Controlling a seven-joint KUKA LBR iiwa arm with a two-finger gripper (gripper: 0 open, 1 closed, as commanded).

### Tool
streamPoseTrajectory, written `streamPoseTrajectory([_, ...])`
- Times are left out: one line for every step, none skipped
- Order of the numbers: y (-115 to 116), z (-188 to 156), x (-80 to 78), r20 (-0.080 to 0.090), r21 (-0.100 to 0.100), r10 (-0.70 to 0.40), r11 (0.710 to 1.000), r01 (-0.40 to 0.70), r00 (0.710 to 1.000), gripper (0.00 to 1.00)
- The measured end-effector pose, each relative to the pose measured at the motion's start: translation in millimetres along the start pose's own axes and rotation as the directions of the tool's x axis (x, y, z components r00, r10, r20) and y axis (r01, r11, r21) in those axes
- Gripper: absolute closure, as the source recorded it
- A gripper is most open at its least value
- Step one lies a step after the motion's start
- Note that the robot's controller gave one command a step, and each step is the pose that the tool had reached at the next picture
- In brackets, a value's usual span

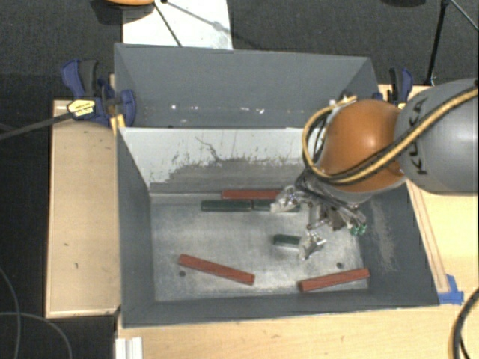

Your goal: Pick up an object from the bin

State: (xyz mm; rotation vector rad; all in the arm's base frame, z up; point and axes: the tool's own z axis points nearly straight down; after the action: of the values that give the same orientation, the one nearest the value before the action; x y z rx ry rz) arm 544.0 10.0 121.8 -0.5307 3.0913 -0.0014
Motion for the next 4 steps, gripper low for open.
streamPoseTrajectory([-55.3, 44.8, 1.0, 0.001, 0.000, -0.091, 0.996, 0.091, 0.996, 1.00])
streamPoseTrajectory([-55.2, 44.8, 1.0, 0.001, 0.000, -0.090, 0.996, 0.090, 0.996, 1.00])
streamPoseTrajectory([-34.1, 45.2, -9.0, 0.003, 0.006, -0.141, 0.990, 0.141, 0.990, 1.00])
streamPoseTrajectory([-31.8, 48.4, -6.8, -0.002, 0.001, -0.141, 0.990, 0.141, 0.990, 0.00])
